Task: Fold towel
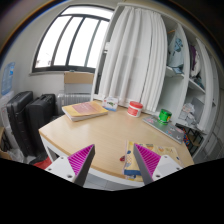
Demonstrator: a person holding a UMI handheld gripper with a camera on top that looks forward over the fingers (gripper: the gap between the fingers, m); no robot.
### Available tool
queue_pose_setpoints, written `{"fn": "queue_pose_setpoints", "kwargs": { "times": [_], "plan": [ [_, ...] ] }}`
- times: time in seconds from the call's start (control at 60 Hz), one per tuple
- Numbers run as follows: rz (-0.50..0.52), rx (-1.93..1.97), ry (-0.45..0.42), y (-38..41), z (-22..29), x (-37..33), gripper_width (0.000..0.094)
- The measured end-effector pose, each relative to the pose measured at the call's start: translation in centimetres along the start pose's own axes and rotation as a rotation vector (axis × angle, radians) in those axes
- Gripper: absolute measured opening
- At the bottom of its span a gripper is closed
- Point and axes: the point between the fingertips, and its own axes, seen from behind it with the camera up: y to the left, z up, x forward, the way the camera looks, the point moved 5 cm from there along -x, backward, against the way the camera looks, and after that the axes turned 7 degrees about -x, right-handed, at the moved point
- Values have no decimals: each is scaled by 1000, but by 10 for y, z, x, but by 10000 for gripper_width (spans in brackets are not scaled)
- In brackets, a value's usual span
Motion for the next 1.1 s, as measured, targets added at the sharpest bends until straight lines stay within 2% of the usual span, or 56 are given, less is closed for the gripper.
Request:
{"fn": "queue_pose_setpoints", "kwargs": {
  "times": [0.083,0.15,0.217,0.267,0.3,0.383,0.433,0.55,0.667,0.817,0.9,0.983,1.1],
  "plan": [
    [-61,1,51,-37,-14,32,798],
    [-76,9,94,-52,-30,51,733],
    [-80,29,134,-62,-47,65,568],
    [-62,47,167,-62,-58,71,525],
    [-41,68,131,-61,-56,73,467],
    [17,108,101,-53,-59,73,200],
    [-14,100,96,-61,-62,75,78],
    [-29,58,66,-60,-62,79,43],
    [12,117,41,-66,-51,73,28],
    [30,268,-34,-109,-22,49,27],
    [-14,335,-66,-157,-25,38,29],
    [-97,368,-35,-196,-44,45,34],
    [-175,342,94,-236,-97,59,34]
  ]
}}
